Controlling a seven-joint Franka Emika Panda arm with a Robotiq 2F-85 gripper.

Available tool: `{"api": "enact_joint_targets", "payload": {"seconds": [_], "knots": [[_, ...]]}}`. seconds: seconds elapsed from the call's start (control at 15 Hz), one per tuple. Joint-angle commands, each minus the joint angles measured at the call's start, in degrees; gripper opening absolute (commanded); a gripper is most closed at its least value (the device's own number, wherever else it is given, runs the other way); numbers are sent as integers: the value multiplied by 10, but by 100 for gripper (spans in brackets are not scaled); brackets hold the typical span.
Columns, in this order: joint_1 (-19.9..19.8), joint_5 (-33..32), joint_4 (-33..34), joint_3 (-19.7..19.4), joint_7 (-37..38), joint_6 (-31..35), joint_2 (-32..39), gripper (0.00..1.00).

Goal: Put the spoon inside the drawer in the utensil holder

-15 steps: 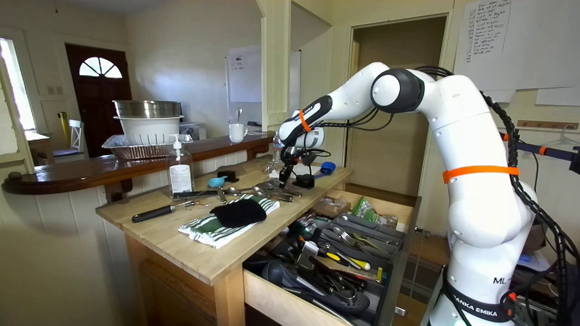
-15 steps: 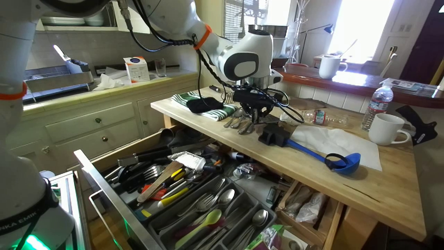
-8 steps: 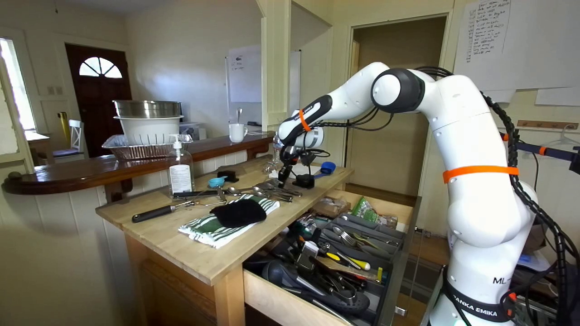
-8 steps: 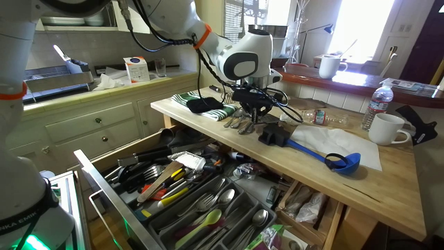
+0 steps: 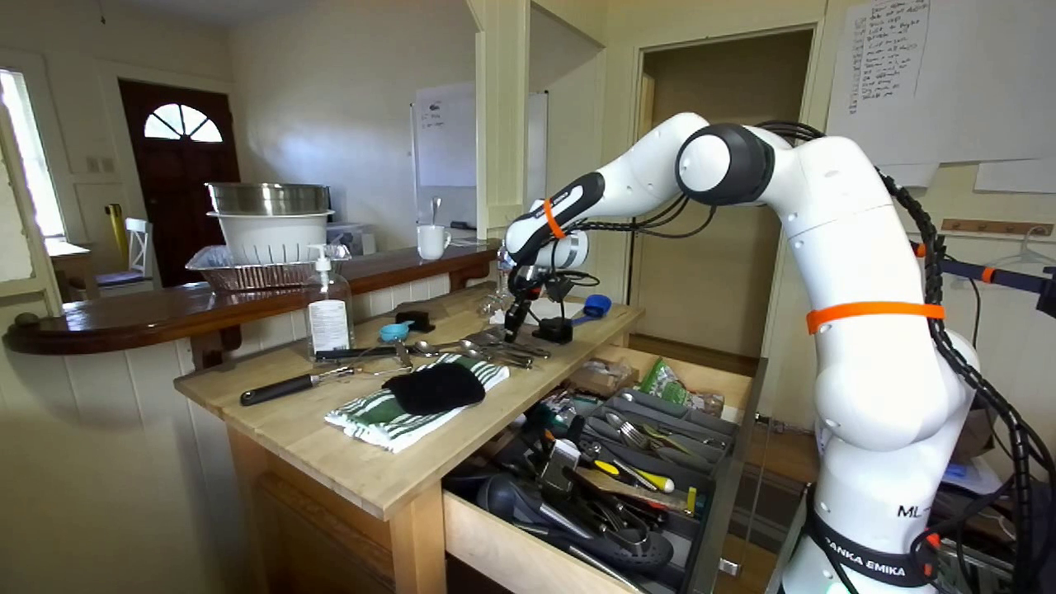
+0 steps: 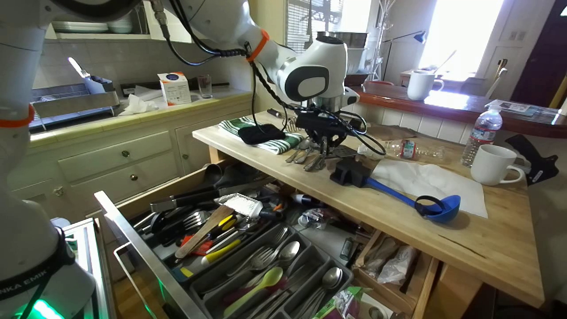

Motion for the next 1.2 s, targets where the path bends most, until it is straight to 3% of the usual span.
{"api": "enact_joint_targets", "payload": {"seconds": [0.0,0.4,0.53,0.6,1.13], "knots": [[-7,11,2,5,-11,13,7,23],[-10,11,5,5,-12,12,17,26],[-10,7,5,4,-13,14,20,7],[-9,4,4,3,-11,11,17,2],[3,6,-56,-3,29,-60,-94,2]]}}
